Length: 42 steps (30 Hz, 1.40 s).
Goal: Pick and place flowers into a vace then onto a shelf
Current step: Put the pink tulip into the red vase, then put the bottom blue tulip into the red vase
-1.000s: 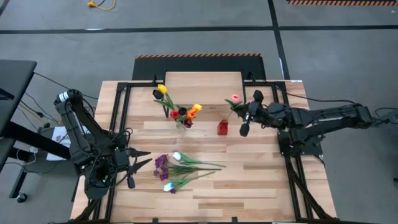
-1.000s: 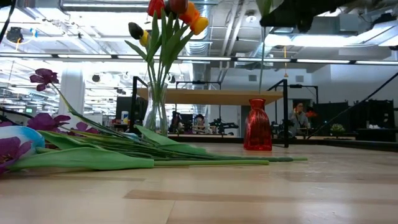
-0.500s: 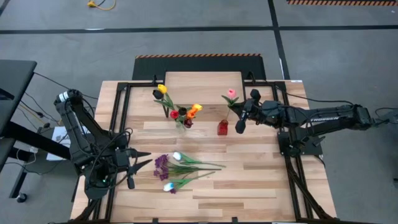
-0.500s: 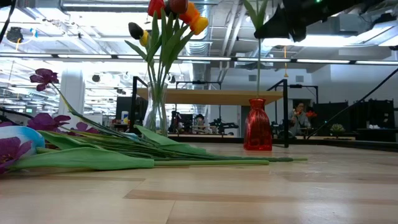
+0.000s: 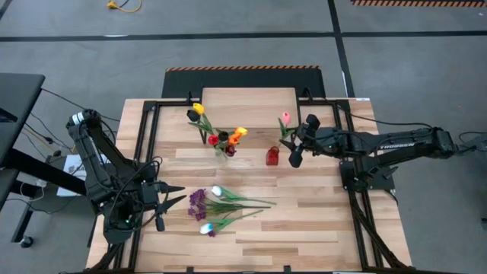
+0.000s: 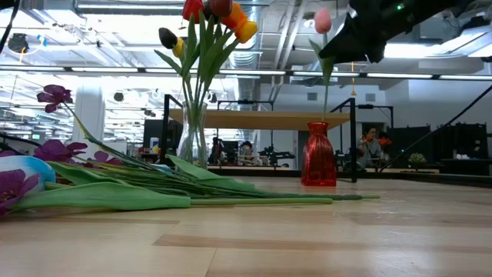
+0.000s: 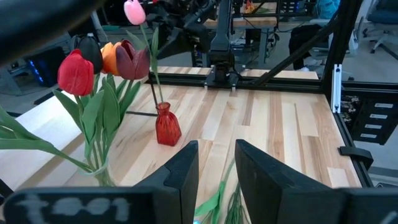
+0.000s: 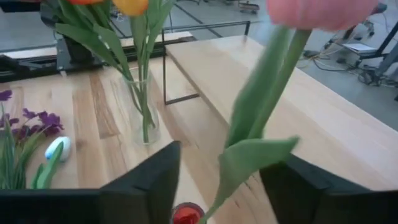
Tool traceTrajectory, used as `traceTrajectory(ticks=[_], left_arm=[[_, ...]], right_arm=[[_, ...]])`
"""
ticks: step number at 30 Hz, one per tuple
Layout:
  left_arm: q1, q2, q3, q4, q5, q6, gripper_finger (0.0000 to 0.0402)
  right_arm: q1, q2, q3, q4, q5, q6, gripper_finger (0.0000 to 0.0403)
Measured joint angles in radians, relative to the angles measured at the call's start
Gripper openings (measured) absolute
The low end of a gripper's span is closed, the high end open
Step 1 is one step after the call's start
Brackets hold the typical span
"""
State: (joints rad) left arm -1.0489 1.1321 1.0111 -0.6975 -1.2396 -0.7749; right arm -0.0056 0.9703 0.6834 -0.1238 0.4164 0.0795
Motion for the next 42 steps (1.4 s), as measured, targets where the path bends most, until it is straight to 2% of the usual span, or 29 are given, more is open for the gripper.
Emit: traceTrajectory(ticks=[5, 11, 19, 26, 31, 36, 42], left_arm=[[0.000, 0.000, 0.000, 0.000, 0.003, 0.000, 0.0096], [0.000, 0.000, 0.000, 0.000, 0.003, 0.000, 0.0096], [0.000, 0.000, 0.000, 0.000, 0.003, 0.000, 0.0096], [0.000, 0.000, 0.000, 0.000, 0.003, 0.000, 0.0096], [0.000, 0.000, 0.000, 0.000, 0.003, 0.000, 0.0096], [0.000, 0.000, 0.000, 0.000, 0.003, 0.000, 0.0096], [0.000, 0.000, 0.000, 0.000, 0.004, 0.000, 0.0096]], right_arm=[[0.008, 0.000, 0.003, -0.076, 0.001, -0.001, 0.0261], [0.008, 0.000, 0.036, -0.245, 0.003, 0.052, 0.0291], [0.018, -0.001, 0.069, -0.389, 0.004, 0.103, 0.0297], [0.089, -0.001, 0.069, -0.459, -0.001, 0.150, 0.0297], [0.185, -0.001, 0.069, -0.460, -0.026, 0.206, 0.0297], [0.307, 0.000, 0.069, -0.460, -0.026, 0.335, 0.0297], [0.466, 0.093, 0.070, -0.385, -0.017, 0.440, 0.0297]])
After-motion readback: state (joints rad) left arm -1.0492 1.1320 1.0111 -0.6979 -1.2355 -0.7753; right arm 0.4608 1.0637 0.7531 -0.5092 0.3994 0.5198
